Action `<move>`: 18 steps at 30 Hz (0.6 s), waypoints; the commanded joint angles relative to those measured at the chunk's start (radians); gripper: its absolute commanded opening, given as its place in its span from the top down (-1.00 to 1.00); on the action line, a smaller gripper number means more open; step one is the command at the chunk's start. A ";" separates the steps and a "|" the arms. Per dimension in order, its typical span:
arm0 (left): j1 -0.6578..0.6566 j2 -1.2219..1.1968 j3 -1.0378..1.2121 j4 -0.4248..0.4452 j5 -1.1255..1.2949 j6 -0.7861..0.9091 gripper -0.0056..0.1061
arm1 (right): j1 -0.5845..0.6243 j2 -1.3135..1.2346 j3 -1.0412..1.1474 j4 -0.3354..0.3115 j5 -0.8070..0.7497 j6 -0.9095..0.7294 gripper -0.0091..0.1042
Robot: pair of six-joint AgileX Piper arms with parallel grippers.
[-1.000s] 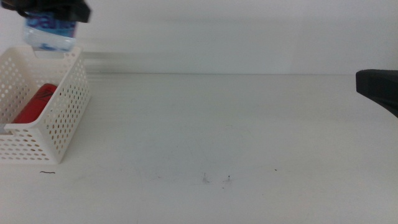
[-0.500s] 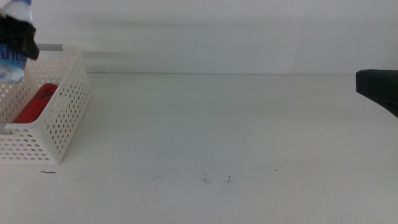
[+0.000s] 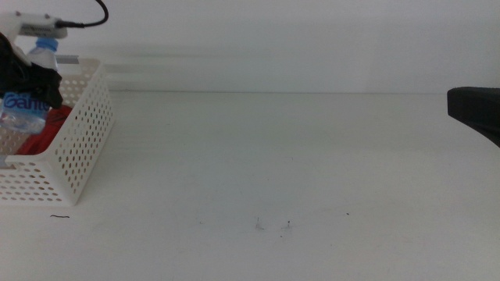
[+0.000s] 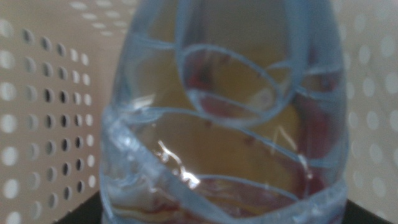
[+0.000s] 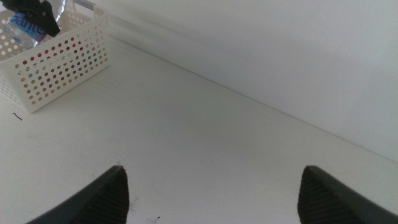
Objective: Use arms to grab the bottles and put them into the dustbin to the left of the table.
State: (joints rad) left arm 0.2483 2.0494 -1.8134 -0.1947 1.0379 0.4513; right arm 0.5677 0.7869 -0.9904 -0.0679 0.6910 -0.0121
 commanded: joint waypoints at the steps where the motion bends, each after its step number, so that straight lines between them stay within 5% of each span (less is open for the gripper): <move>1: 0.003 -0.004 -0.014 -0.016 -0.010 0.005 0.53 | -0.009 -0.003 -0.008 -0.003 -0.008 -0.006 -0.66; 9: 0.003 0.010 -0.014 -0.020 0.025 0.005 0.09 | -0.009 -0.003 -0.008 -0.003 -0.008 -0.006 -0.66; 11: 0.003 0.010 -0.014 -0.016 0.042 0.005 -0.45 | -0.009 -0.003 -0.008 -0.003 -0.008 -0.006 -0.66; 14: 0.001 0.010 -0.014 -0.005 0.080 0.005 -0.77 | -0.009 -0.003 -0.008 -0.003 -0.008 -0.006 -0.66; 18: -0.001 -0.022 -0.018 0.013 0.107 -0.042 -0.78 | -0.009 -0.003 -0.008 -0.003 -0.008 -0.006 -0.66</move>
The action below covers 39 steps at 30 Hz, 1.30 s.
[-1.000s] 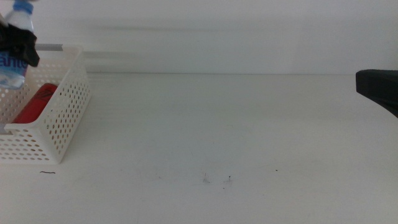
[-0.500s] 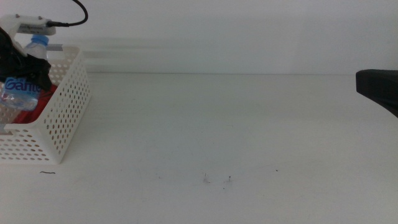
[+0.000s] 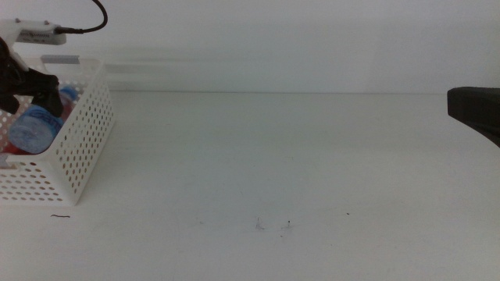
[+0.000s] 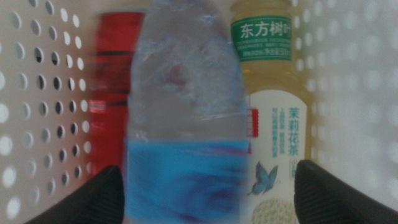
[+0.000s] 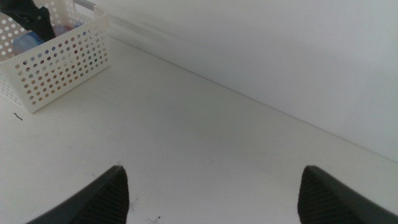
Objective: Use arms to grab the bottles and put them into the dustbin to the left of the table.
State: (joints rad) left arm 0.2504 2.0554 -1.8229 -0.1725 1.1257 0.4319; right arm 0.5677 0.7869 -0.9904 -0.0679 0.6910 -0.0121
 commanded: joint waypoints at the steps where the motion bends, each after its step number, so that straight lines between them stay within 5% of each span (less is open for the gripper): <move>1: -0.004 -0.040 -0.008 -0.004 0.022 -0.035 -0.78 | -0.009 -0.003 -0.008 -0.003 -0.008 -0.006 -0.66; 10: -0.106 -0.232 0.025 0.015 0.081 -0.150 -0.78 | -0.009 -0.003 -0.008 -0.003 -0.008 -0.006 -0.66; 27: -0.524 -0.821 0.472 -0.021 -0.327 -0.174 -0.78 | -0.009 -0.003 -0.008 -0.003 -0.008 -0.006 -0.66; 39: -0.550 -1.005 0.596 0.015 -0.378 -0.203 -0.78 | -0.009 -0.003 -0.008 -0.003 -0.008 -0.006 -0.66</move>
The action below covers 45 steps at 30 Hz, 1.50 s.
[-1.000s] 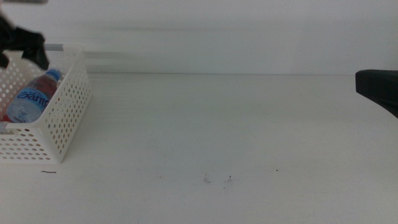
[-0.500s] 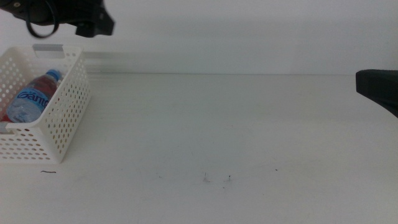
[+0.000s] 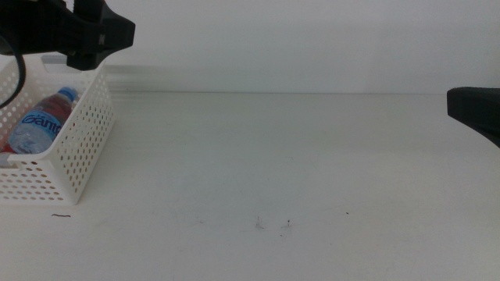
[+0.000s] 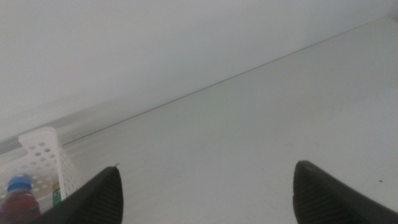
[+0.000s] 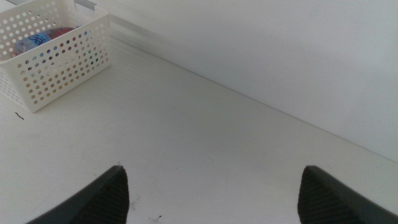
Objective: Use arms to grab the bottles and put them into the dustbin to the left of the table.
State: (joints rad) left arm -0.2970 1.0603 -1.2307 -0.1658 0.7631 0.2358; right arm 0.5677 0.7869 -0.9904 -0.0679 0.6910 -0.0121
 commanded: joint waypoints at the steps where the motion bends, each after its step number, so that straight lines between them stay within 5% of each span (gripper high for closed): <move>1: -0.002 -0.010 0.004 0.008 -0.015 -0.004 -0.78 | -0.009 -0.003 -0.008 -0.003 -0.008 -0.006 -0.66; 26: 0.023 -0.088 0.110 0.008 -0.145 0.001 -0.78 | -0.016 -0.012 0.032 0.002 -0.049 -0.006 -0.66; 34: 0.237 -0.480 0.643 0.076 -0.384 0.001 -0.78 | -0.296 -0.150 0.391 0.274 -0.364 -0.006 -0.66; 40: 0.317 -0.811 0.878 0.062 -0.384 0.001 -0.78 | -0.521 -0.362 0.635 0.210 -0.484 -0.006 -0.66; 45: 0.328 -1.020 1.040 0.056 -0.401 0.001 -0.78 | -0.568 -0.573 0.811 0.142 -0.483 -0.006 -0.66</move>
State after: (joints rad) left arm 0.0294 0.0832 -0.2356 -0.1007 0.3802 0.2377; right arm 0.0121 0.2720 -0.2302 0.1022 0.2195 -0.0121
